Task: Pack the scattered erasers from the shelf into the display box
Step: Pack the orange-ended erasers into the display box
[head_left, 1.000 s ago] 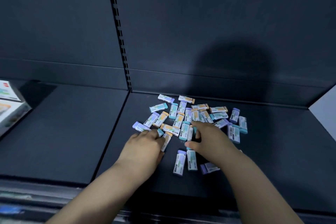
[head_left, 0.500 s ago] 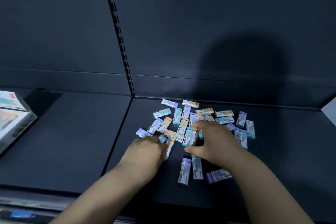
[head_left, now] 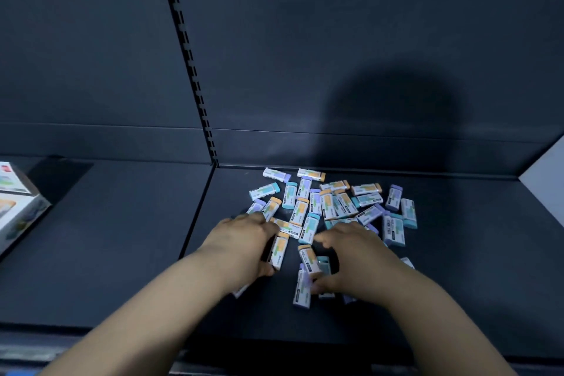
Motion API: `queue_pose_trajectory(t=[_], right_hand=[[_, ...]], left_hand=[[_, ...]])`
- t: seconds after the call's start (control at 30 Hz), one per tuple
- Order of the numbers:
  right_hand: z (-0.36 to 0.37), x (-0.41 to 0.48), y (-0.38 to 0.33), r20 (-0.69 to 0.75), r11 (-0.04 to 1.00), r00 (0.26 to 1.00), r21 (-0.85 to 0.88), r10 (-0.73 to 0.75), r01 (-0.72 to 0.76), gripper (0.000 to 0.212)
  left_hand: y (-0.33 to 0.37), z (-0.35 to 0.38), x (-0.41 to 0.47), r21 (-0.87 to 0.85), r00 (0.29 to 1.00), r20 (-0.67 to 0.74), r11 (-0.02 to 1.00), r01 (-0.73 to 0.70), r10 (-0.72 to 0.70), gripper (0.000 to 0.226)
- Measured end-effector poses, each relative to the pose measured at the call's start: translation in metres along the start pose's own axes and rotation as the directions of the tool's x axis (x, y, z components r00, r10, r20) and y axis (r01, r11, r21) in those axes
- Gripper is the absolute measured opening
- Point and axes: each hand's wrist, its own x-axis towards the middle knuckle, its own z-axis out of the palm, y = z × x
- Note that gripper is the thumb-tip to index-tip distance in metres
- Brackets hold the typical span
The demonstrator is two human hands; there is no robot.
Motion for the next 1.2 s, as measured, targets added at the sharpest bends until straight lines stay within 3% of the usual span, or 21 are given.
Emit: queue_pose_trajectory(t=[0.33, 0.53, 0.7, 1.2], right_hand=[[0.012, 0.01, -0.002, -0.014, 0.992, 1.0, 0.13, -0.004, 0.006, 0.06], [0.014, 0.015, -0.002, 0.007, 0.977, 1.0, 0.213, -0.023, 0.02, 0.065], [0.013, 0.014, 0.0, 0.023, 0.981, 0.999, 0.193, -0.036, 0.031, 0.064], [0.01, 0.015, -0.001, 0.12, 0.969, 0.993, 0.246, -0.023, -0.007, 0.064]], left_hand=[[0.008, -0.008, 0.014, -0.013, 0.991, 0.129, 1.0, 0.019, -0.017, 0.071], [0.016, -0.01, 0.011, 0.022, 0.989, 0.148, 1.0, 0.007, -0.01, 0.073], [0.025, -0.003, 0.0, 0.074, 0.993, 0.118, 0.997, -0.006, -0.003, 0.078], [0.026, 0.011, -0.011, -0.036, 0.997, 0.065, 0.999, 0.03, -0.028, 0.076]])
